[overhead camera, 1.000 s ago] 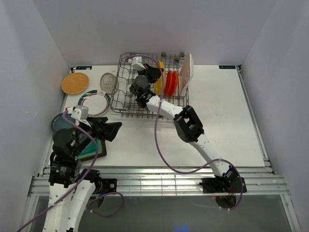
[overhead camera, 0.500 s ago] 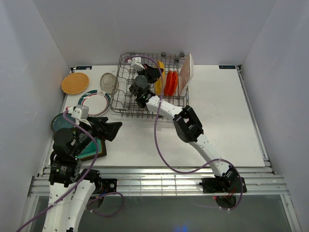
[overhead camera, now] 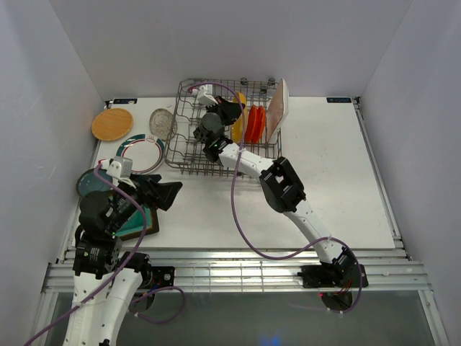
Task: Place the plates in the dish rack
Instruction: Insert the plate into the dish rack.
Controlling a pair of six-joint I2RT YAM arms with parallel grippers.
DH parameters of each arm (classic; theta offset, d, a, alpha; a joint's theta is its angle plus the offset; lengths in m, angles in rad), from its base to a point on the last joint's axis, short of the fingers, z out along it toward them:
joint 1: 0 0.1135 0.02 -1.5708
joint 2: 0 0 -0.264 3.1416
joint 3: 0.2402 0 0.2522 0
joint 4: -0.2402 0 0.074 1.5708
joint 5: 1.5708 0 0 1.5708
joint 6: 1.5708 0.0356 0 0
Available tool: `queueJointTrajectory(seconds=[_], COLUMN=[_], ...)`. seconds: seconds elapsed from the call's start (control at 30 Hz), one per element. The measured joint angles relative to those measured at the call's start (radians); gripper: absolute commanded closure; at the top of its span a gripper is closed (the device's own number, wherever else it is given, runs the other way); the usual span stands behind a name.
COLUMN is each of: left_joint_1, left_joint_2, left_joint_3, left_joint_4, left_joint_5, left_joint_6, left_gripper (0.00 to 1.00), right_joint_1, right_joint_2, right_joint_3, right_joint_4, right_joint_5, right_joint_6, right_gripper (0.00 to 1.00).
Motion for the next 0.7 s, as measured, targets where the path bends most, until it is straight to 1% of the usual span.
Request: queueJointTrajectory(seconds=[0.23,0.5,0.7], left_joint_1=[0.0,0.0,0.0], left_joint_2=[0.005,0.006,0.006], left_joint_3=[0.0,0.0,-0.002], left_joint_4=[0.0,0.001,0.01], left_joint_5=[0.002,0.012,0.053], left_joint_6=[0.001,0.004,0.016], left_gripper=[0.02,0.02,0.02], right_joint_1=[0.0,0.004,0.019], right_joint_2=[-0.069,-0.176,-0.262], right_joint_3=[-0.034,-0.053,-0.105], right_joint_4=[-0.019,-0.014,-0.01], right_joint_5=[0.019,0.046,0.064], right_joint_6=[0.016,-0.014,-0.035], right_gripper=[0.92,0.92,0.92])
